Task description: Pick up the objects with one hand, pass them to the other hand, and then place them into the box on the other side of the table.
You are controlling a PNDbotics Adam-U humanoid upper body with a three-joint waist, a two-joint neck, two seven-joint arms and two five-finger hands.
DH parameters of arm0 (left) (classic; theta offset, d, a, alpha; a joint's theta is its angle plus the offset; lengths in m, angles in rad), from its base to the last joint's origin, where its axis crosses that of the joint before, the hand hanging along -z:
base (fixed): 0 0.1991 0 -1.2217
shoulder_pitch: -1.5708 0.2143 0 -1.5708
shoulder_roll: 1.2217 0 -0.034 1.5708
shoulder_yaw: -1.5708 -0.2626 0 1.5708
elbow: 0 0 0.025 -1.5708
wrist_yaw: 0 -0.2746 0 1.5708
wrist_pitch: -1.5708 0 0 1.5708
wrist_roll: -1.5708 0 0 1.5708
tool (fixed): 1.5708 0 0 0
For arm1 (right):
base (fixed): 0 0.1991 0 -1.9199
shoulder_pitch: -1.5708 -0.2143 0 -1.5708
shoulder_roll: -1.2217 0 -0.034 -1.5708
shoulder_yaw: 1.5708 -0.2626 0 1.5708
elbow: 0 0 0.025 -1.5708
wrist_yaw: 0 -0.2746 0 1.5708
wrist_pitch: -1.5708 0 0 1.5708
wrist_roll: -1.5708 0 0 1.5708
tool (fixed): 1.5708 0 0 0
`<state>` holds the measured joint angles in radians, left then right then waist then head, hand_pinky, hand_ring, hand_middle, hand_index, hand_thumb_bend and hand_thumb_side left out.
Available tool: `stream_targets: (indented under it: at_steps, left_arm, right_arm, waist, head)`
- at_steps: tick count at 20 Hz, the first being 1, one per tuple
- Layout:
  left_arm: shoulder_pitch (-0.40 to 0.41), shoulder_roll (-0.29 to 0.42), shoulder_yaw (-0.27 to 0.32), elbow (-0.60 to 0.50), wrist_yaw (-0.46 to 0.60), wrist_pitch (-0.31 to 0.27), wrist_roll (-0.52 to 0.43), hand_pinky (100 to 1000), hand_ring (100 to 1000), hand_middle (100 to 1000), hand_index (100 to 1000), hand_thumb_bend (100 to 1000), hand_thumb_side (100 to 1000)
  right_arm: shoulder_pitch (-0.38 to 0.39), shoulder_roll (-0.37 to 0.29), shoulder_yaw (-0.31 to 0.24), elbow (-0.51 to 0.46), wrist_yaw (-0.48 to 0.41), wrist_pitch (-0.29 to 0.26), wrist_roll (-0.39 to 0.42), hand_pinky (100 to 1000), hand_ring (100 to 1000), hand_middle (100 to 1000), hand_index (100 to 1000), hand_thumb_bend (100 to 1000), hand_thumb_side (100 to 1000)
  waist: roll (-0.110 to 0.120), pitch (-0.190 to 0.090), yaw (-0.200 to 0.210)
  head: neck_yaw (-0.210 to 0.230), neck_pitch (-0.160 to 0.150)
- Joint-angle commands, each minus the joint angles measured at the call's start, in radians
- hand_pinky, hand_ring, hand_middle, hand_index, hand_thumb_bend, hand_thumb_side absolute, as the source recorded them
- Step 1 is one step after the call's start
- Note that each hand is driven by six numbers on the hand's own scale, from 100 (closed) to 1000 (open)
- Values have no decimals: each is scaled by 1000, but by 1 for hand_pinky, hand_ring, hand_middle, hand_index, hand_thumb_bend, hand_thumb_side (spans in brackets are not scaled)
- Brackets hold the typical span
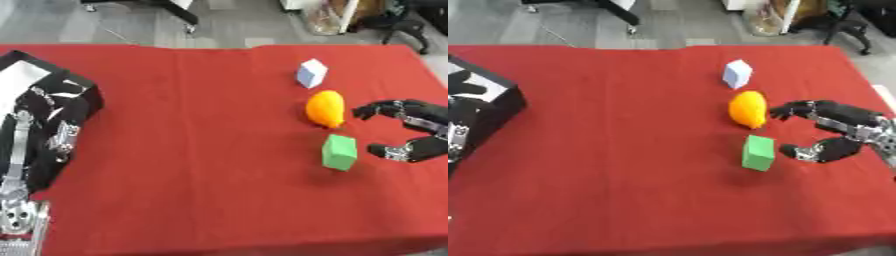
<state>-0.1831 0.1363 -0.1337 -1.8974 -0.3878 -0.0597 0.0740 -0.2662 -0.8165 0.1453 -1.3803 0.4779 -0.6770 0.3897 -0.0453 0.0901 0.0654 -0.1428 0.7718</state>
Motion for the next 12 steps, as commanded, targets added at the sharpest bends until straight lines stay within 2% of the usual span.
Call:
stream_targets:
  at_steps: [1, 12]
  left_arm:
    - [-5, 14, -1, -10, 1, -2, -3, 762, 579, 640, 859, 493, 844]
    - [-5, 13, -2, -11, 2, -4, -5, 761, 580, 641, 859, 490, 844]
  right_arm:
    - [-25, -21, 3, 18, 28, -7, 26, 851, 816, 845, 995, 397, 928]
    - [-73, 8, 27, 77, 112, -24, 55, 851, 827, 855, 1000, 425, 975]
  waist:
    - [-1, -15, 1]
    - [-2, -16, 7]
  head:
    - [-6, -2]
    - [-13, -2]
